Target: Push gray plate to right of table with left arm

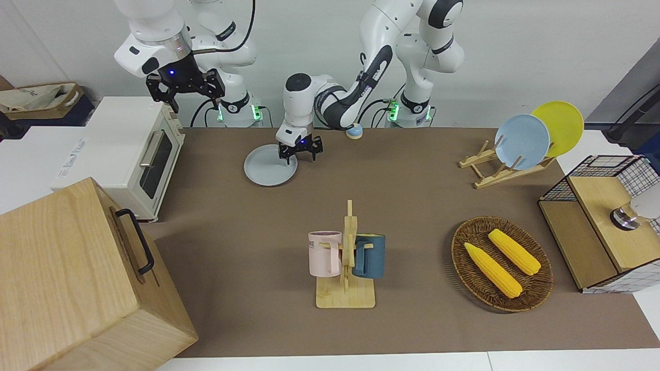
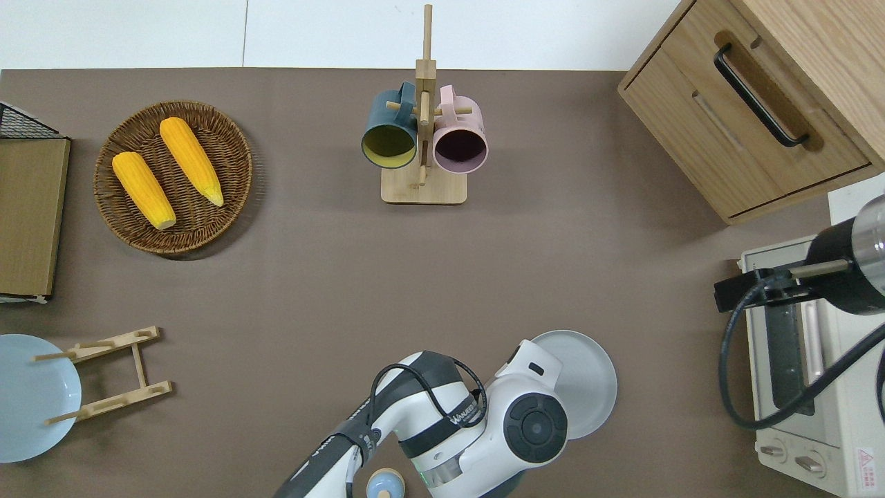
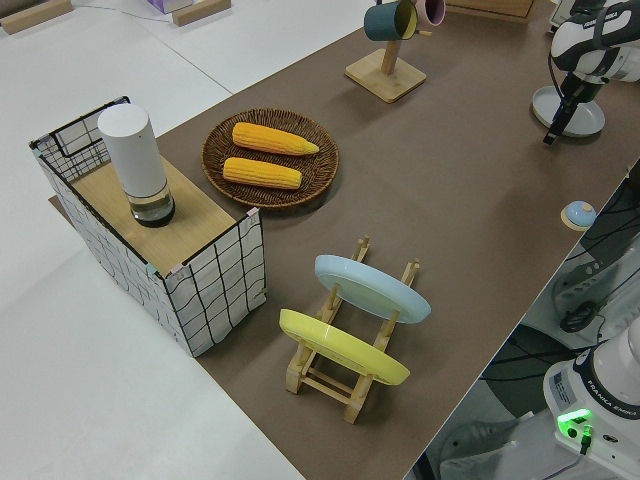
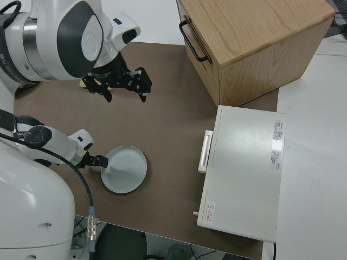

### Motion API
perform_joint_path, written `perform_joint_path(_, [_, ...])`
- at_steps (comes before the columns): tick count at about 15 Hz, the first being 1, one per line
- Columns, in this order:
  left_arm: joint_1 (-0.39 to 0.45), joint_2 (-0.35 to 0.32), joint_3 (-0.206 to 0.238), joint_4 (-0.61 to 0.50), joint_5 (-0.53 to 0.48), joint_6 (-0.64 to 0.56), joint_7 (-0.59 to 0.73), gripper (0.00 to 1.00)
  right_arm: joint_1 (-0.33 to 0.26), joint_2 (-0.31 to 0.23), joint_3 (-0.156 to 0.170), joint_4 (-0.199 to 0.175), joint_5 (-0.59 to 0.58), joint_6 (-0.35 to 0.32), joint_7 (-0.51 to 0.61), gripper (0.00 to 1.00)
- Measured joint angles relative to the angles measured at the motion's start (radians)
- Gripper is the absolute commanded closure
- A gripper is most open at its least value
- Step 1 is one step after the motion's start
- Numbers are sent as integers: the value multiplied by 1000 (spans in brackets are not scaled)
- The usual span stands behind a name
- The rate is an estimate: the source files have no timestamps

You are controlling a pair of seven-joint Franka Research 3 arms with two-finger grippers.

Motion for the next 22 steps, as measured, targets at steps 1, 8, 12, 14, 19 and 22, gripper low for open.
perform_joint_path(1, [11,-11,0,0,-8,-15,24,2,0,0,0,0,0,0,0,17])
perform_joint_path(8, [135,-144,2,-4,-119,-164,263,2,0,0,0,0,0,0,0,17])
perform_joint_path(12, [246,-241,8,-5,-190,-270,439,2,0,0,0,0,0,0,0,17])
perform_joint_path(14, [303,-280,10,-5,-216,-315,523,2,0,0,0,0,0,0,0,17])
perform_joint_path(19, [499,-380,17,-4,-256,-434,766,2,0,0,0,0,0,0,0,17])
perform_joint_path(22, [618,-421,23,-2,-258,-468,894,2,0,0,0,0,0,0,0,17])
